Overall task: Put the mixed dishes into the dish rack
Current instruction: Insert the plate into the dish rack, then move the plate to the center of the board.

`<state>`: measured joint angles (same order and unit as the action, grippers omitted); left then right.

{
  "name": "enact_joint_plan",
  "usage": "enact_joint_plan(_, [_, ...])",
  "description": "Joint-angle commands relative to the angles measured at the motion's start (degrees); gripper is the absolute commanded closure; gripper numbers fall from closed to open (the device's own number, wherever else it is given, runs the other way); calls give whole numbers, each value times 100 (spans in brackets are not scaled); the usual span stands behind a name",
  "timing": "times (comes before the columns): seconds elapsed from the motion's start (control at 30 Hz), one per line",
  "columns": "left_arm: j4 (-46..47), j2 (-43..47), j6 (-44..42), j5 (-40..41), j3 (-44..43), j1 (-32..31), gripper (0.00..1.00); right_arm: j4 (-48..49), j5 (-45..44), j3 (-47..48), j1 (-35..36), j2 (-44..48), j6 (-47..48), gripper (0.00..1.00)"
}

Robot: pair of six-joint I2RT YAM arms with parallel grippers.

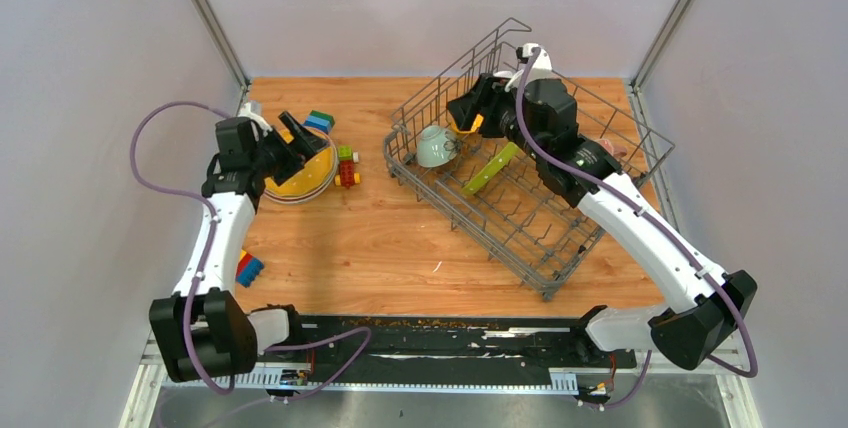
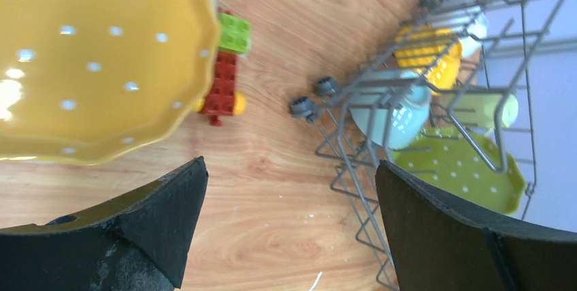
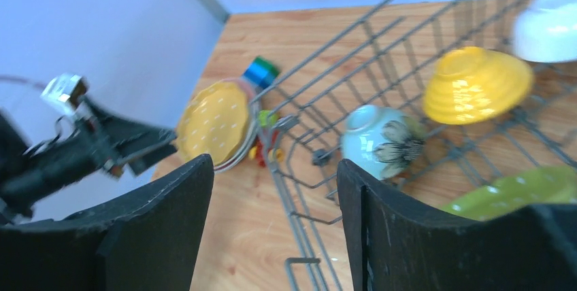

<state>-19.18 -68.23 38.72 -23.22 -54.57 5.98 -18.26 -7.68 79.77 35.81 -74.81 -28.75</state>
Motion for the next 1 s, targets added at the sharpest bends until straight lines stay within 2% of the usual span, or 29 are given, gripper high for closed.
enact_joint_plan(0.0, [26, 309, 180, 132, 205, 602, 0, 665, 1765, 237, 4, 4, 394, 31])
enact_joint_plan(0.17, [108, 343, 309, 166, 469, 1307, 0, 753, 3277, 643, 57, -436, 440, 31])
enact_joint_plan(0.33, [85, 221, 258, 701, 459, 1571, 0, 385, 3654, 1210, 352, -1228, 545, 31])
enact_joint_plan(0.67, [171, -468, 122, 1033, 293, 1912, 0, -913, 3302, 2748, 1097, -2720, 1038, 33])
enact_joint_plan(0.8, [363, -826, 127, 975, 242, 2150, 0, -1636, 3100, 3732, 1428, -3509, 1302, 33])
enact_joint_plan(0.97, [544, -1384, -12, 865, 64, 2320, 2, -2109, 2203, 4913, 1810, -4633, 1439, 35])
